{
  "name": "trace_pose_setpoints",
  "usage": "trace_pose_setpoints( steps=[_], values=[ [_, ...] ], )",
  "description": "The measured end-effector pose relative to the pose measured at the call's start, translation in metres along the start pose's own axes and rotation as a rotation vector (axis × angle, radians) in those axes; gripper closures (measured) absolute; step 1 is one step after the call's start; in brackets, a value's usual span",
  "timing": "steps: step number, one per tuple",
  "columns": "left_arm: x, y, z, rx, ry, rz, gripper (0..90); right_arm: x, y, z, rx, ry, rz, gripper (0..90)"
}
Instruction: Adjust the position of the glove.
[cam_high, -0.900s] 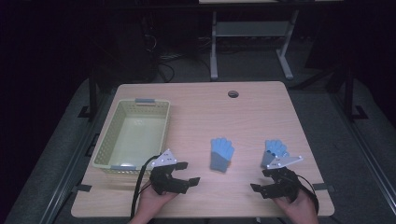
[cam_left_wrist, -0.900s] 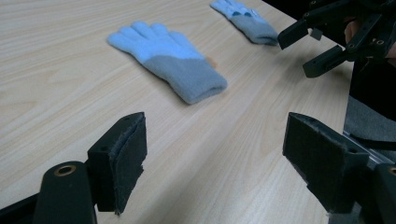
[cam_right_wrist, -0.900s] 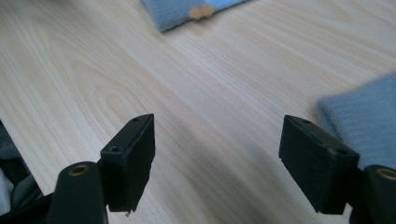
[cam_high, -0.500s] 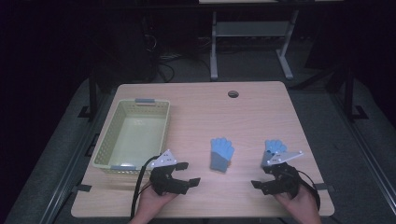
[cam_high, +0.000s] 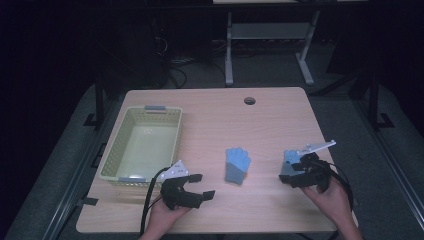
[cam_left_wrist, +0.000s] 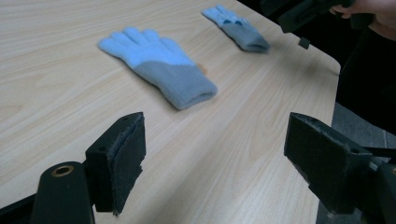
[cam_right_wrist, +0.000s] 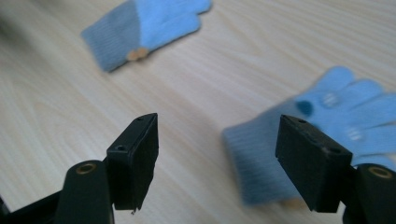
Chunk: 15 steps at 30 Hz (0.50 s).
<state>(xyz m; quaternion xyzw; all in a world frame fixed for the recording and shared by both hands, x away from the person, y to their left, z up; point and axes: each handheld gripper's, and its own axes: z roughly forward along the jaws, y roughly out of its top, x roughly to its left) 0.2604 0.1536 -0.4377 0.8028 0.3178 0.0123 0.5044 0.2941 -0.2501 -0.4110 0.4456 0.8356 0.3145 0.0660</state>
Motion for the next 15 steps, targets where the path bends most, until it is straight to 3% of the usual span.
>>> trace_pose_setpoints(
  steps=[9,15],
  values=[
    [0.001,0.001,-0.003,-0.009,0.003,-0.001,20.5,-0.020,0.013,0.000,0.017,-0.022,0.037,32.9],
    [0.001,0.000,-0.002,-0.009,-0.002,0.004,20.5,-0.034,0.017,0.007,0.043,-0.038,0.104,36.2]
  ],
)
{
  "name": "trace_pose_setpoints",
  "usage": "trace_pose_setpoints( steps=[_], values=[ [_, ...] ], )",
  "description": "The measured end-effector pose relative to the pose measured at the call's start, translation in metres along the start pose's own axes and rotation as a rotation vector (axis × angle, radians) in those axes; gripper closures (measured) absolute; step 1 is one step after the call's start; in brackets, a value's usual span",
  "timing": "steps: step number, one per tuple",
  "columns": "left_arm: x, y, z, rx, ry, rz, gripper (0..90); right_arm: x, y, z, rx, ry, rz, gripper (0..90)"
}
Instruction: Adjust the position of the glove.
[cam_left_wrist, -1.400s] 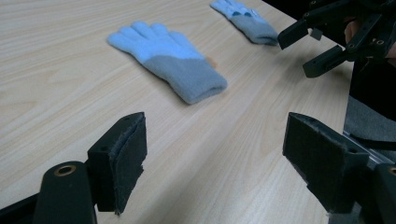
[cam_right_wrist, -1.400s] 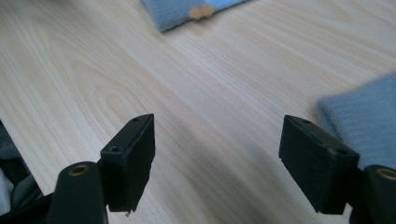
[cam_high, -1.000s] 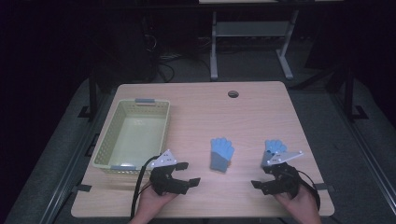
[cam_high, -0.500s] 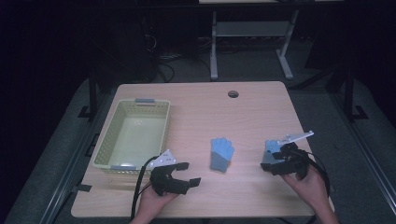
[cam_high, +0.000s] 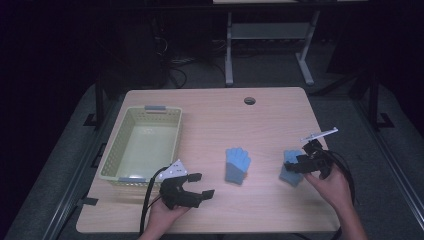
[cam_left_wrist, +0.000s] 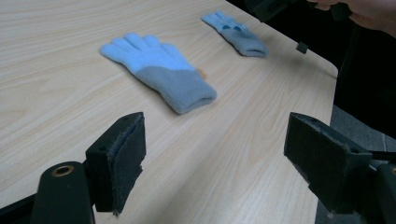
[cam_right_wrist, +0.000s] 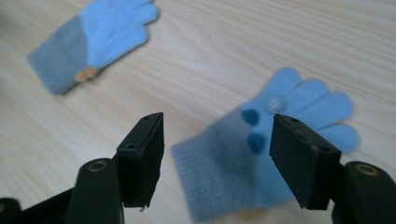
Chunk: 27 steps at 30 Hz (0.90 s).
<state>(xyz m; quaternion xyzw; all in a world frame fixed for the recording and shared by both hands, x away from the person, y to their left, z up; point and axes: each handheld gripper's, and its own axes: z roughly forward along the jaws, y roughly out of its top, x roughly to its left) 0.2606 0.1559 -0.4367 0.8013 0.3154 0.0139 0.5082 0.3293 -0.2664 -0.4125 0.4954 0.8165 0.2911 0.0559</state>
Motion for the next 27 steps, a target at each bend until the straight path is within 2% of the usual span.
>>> trace_pose_setpoints(
  steps=[9,14,18,25,27],
  values=[
    [-0.001,0.000,0.001,-0.007,-0.005,-0.015,20.6,-0.014,0.002,0.013,0.070,-0.043,0.065,42.3],
    [-0.001,-0.001,0.002,-0.005,-0.008,-0.019,20.8,-0.017,0.000,0.024,0.120,-0.058,0.071,47.6],
    [-0.001,-0.001,0.003,-0.003,-0.007,-0.015,20.8,-0.016,0.000,0.032,0.161,-0.086,0.057,51.8],
    [-0.001,-0.001,0.002,-0.002,-0.005,-0.016,20.9,-0.008,0.001,0.037,0.177,-0.152,-0.016,56.4],
    [-0.001,-0.001,0.002,-0.002,-0.005,-0.016,20.9,-0.006,0.000,0.038,0.174,-0.168,-0.013,57.6]
  ],
)
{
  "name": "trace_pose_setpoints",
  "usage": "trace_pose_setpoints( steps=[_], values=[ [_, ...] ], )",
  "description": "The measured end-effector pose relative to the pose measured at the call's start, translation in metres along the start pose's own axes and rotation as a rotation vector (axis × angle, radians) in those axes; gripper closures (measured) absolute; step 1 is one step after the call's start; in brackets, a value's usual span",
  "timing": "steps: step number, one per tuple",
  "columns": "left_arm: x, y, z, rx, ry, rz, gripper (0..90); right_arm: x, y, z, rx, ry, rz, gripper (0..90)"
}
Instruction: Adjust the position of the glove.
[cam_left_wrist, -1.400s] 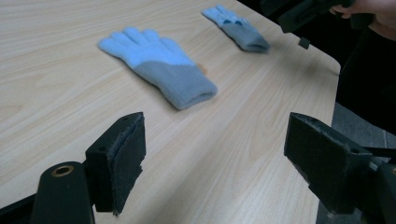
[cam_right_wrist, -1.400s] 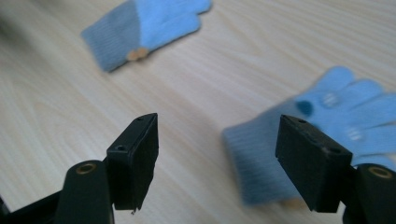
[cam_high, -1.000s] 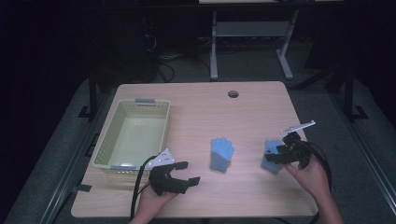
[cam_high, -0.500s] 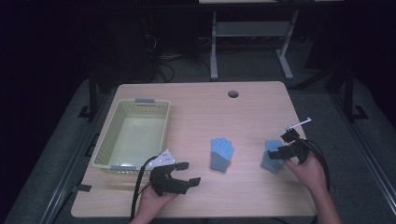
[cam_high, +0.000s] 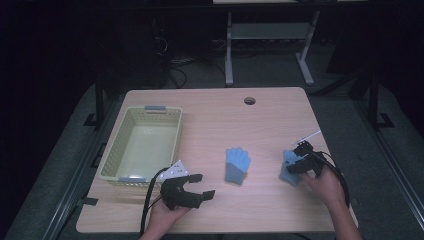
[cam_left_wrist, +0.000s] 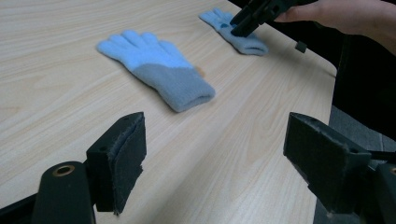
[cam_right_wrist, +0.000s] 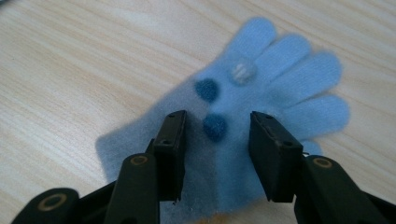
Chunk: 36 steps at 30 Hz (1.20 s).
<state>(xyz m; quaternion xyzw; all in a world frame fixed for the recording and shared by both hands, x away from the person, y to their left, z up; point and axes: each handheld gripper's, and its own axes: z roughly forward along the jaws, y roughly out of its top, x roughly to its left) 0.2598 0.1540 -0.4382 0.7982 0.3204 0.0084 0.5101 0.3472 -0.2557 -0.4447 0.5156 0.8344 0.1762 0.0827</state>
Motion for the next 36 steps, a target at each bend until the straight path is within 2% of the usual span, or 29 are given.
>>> trace_pose_setpoints(
  steps=[7,12,18,21,28,31,36],
  values=[
    [0.002,-0.001,-0.001,-0.009,0.004,-0.007,21.4,-0.002,-0.002,-0.001,-0.022,0.008,0.004,67.7],
    [0.002,-0.001,-0.002,-0.016,0.005,-0.017,21.4,-0.001,-0.003,-0.001,-0.027,0.005,0.004,78.7],
    [0.002,-0.001,-0.002,-0.014,0.002,-0.014,21.5,0.001,-0.003,-0.004,-0.032,0.005,-0.002,81.5],
    [0.002,-0.001,-0.003,-0.017,0.001,-0.015,21.4,0.002,-0.003,-0.010,-0.067,0.014,-0.010,81.6],
    [0.002,-0.002,-0.002,-0.019,0.001,-0.014,21.4,0.017,0.003,-0.023,-0.101,0.021,-0.051,81.7],
    [0.003,-0.002,-0.003,-0.020,0.006,-0.002,21.4,0.027,0.009,-0.030,-0.124,0.031,-0.075,81.7],
    [0.002,-0.002,-0.004,-0.023,0.006,-0.009,21.4,0.045,0.021,-0.042,-0.161,0.052,-0.122,81.7]
  ],
)
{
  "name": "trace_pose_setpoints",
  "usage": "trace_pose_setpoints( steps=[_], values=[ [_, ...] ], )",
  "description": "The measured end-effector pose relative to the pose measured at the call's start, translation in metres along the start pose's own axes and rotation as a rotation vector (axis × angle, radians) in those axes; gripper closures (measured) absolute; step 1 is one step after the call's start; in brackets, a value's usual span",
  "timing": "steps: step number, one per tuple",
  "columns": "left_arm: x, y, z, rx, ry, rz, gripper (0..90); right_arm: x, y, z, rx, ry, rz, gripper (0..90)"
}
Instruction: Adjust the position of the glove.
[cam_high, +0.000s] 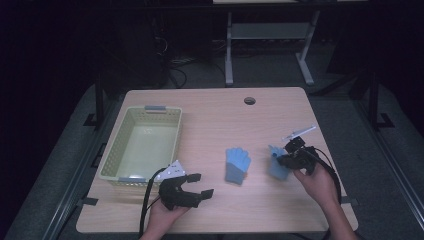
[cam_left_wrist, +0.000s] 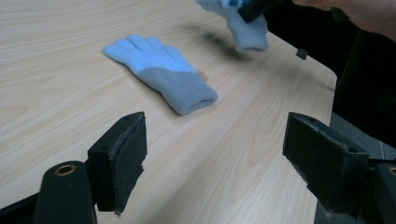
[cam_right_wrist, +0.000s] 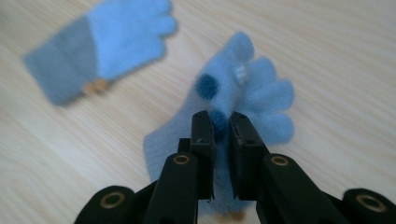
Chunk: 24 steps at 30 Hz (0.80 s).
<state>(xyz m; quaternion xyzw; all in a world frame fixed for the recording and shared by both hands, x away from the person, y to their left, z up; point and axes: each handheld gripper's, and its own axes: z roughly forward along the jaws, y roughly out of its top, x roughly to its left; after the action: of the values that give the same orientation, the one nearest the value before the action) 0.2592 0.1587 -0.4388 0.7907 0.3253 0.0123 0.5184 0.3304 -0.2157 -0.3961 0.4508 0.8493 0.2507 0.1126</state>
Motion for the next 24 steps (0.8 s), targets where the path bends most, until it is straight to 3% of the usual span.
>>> trace_pose_setpoints(
  steps=[9,24],
  values=[
    [0.000,0.000,-0.002,-0.007,0.009,-0.005,21.4,0.034,0.029,-0.002,-0.028,0.092,-0.065,81.5],
    [0.003,0.000,-0.004,-0.010,0.012,-0.010,21.3,0.073,0.058,0.032,0.003,0.168,-0.121,80.9]
  ],
)
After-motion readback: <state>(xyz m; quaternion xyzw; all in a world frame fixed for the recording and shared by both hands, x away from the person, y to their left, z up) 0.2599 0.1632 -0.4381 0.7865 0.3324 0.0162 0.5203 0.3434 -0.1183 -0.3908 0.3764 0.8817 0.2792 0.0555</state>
